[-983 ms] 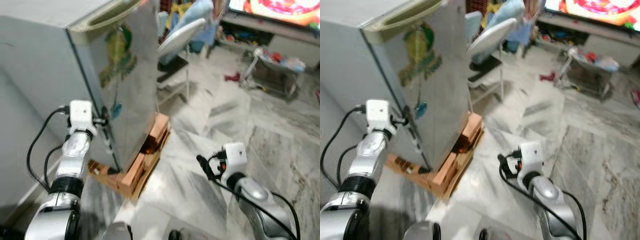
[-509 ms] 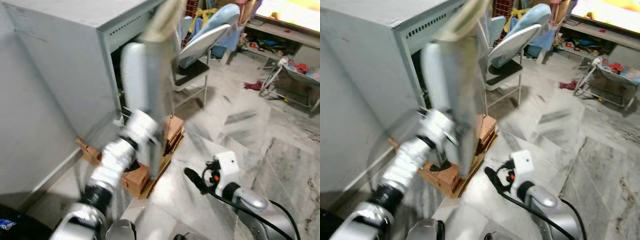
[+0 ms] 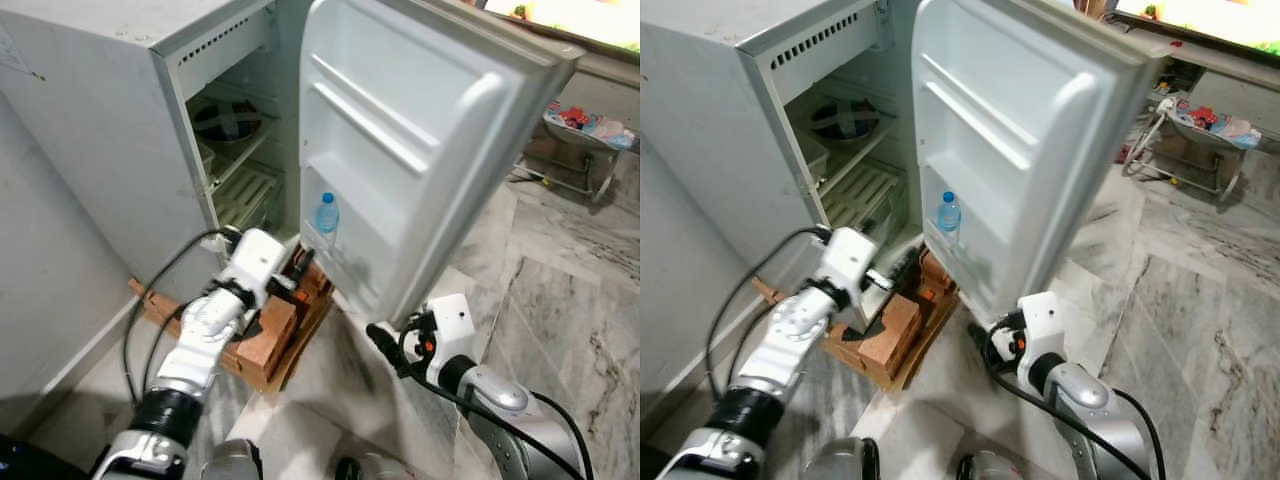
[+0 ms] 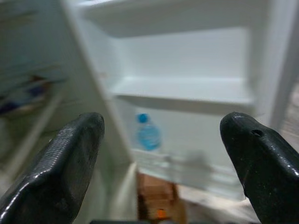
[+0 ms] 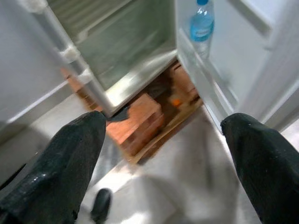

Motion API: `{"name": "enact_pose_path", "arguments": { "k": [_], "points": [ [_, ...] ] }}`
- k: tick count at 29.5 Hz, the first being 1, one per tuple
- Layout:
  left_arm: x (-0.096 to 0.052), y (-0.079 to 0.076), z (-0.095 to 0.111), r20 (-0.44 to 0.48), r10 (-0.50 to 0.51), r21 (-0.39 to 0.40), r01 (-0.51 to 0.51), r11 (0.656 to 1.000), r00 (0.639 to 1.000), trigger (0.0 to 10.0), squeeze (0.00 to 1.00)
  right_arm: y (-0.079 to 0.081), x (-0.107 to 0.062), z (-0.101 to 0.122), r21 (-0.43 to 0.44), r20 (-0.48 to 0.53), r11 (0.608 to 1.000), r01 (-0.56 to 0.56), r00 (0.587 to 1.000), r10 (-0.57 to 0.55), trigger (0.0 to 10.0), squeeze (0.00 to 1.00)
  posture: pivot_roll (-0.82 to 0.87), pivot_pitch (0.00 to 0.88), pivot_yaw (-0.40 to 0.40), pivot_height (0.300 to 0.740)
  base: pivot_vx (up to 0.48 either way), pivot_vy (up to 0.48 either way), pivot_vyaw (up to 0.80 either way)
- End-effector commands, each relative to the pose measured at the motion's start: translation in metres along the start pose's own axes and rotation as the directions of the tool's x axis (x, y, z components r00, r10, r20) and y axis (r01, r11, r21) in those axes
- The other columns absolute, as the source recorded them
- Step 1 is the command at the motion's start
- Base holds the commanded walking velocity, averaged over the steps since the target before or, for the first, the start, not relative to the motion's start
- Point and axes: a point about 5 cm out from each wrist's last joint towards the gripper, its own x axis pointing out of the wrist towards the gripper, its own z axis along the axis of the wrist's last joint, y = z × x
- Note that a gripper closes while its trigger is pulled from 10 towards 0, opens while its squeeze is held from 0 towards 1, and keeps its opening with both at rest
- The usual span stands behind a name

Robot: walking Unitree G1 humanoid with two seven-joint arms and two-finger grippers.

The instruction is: Restocking fridge

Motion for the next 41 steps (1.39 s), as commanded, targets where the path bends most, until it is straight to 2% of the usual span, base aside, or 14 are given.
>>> {"name": "enact_pose_path", "arguments": {
  "k": [1, 2, 4, 15, 22, 26, 27, 28, 34, 41],
  "points": [
    [-0.003, 0.000, -0.002, -0.005, 0.013, -0.014, -0.013, 1.000, 1.000, 10.0, 0.00, -0.008, 0.000, 0.001, -0.013, 0.011, 0.998, 0.060, 0.998, -0.060, 10.0, 0.00, 0.06, 0.067, -0.034, 0.740, 0.000, 0.000, 0.00],
    [-0.007, 0.004, -0.003, -0.006, 0.025, -0.016, -0.025, 1.000, 1.000, 10.0, 0.00, -0.014, 0.001, 0.003, -0.007, 0.030, 0.993, 0.121, 0.992, -0.121, 10.0, 0.00, 0.07, 0.064, -0.034, 0.740, 0.416, 0.000, 0.00],
    [-0.012, 0.004, -0.006, -0.013, 0.030, -0.015, -0.030, 0.999, 0.999, 10.0, 0.00, -0.018, 0.003, 0.005, -0.008, 0.032, 0.988, 0.152, 0.988, -0.151, 10.0, 0.00, 0.07, 0.063, -0.033, 0.740, 0.422, 0.000, -0.26],
    [-0.026, -0.014, -0.013, -0.047, -0.009, -0.034, 0.008, 0.999, 0.999, 10.0, 0.00, -0.016, 0.010, 0.009, -0.005, 0.062, 0.986, 0.170, 0.984, -0.169, 10.0, 0.00, 0.06, 0.051, -0.028, 0.740, 0.422, 0.000, -0.05],
    [-0.029, -0.025, -0.015, -0.063, -0.037, -0.061, 0.033, 0.998, 0.997, 10.0, 0.00, -0.015, 0.015, 0.007, -0.006, 0.068, 0.982, 0.186, 0.980, -0.186, 10.0, 0.00, 0.05, 0.040, -0.022, 0.740, 0.365, -0.302, 0.00],
    [-0.032, -0.028, -0.014, -0.057, -0.029, -0.111, 0.022, 0.994, 0.998, 10.0, 0.00, -0.015, 0.016, 0.007, -0.002, 0.071, 0.981, 0.193, 0.979, -0.193, 10.0, 0.00, 0.06, 0.040, -0.023, 0.740, 0.000, -0.338, 0.00],
    [-0.033, -0.027, -0.013, -0.051, -0.014, -0.109, 0.008, 0.994, 0.999, 10.0, 0.00, -0.016, 0.016, 0.007, -0.002, 0.070, 0.981, 0.194, 0.979, -0.193, 10.0, 0.00, 0.06, 0.040, -0.023, 0.740, 0.000, 0.000, 0.00],
    [-0.035, -0.024, -0.018, -0.090, 0.001, -0.103, -0.010, 0.995, 0.996, 10.0, 0.00, -0.016, 0.017, 0.006, -0.003, 0.069, 0.981, 0.195, 0.979, -0.194, 10.0, 0.00, 0.06, 0.041, -0.024, 0.740, 0.000, 0.000, 0.00],
    [-0.042, -0.018, -0.021, -0.102, 0.002, -0.067, -0.009, 0.998, 0.995, 10.0, 0.00, -0.016, 0.020, 0.005, -0.013, 0.062, 0.982, 0.189, 0.980, -0.188, 10.0, 0.00, 0.06, 0.039, -0.028, 0.740, 0.000, -0.080, 0.00],
    [-0.040, -0.024, -0.020, -0.105, -0.008, -0.062, 0.001, 0.998, 0.994, 10.0, 0.00, -0.016, 0.023, 0.006, -0.010, 0.067, 0.982, 0.191, 0.980, -0.190, 10.0, 0.00, 0.06, 0.029, -0.031, 0.740, 0.000, -0.480, 0.00]
  ]
}}
